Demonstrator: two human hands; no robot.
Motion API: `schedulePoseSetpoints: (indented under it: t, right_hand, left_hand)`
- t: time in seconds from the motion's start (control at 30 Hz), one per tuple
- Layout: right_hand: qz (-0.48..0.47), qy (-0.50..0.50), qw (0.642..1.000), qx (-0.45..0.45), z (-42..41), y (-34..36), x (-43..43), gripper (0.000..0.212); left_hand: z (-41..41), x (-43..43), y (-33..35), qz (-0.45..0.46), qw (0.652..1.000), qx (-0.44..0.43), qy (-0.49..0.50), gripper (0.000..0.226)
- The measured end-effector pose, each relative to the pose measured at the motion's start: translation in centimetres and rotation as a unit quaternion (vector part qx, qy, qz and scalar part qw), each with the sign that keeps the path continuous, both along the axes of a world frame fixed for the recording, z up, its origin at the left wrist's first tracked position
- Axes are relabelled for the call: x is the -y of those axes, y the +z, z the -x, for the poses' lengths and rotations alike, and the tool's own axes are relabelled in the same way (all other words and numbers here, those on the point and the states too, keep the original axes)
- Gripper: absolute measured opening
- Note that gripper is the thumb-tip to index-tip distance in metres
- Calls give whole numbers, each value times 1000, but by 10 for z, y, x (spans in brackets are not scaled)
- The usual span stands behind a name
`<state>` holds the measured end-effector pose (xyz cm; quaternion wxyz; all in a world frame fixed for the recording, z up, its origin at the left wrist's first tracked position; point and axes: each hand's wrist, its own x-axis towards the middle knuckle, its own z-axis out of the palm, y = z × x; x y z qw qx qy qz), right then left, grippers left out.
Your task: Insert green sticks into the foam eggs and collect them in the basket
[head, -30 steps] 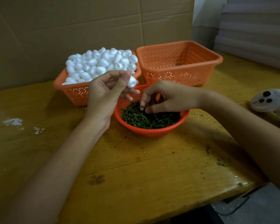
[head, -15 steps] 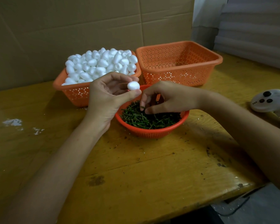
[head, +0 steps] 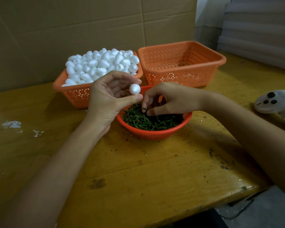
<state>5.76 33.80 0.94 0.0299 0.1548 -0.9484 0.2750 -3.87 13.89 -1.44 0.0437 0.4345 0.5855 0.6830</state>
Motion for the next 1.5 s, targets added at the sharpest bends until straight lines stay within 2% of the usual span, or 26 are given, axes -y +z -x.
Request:
schedulePoseSetpoints:
  t: [0.5, 0.8, 1.5]
  right_hand:
    - [2, 2, 1000, 1, 1, -1, -1, 15]
    - [0, 4, 1000, 4, 1, -1, -2, 16]
    - [-4, -1, 1000, 3, -1, 1, 1, 17]
  left_hand:
    - [-2, -1, 1, 8, 1000, -12, 3, 45]
    - [-3, -1, 1, 3, 1000, 12, 8, 34]
    - [-2, 0, 2, 9, 1000, -4, 7, 40]
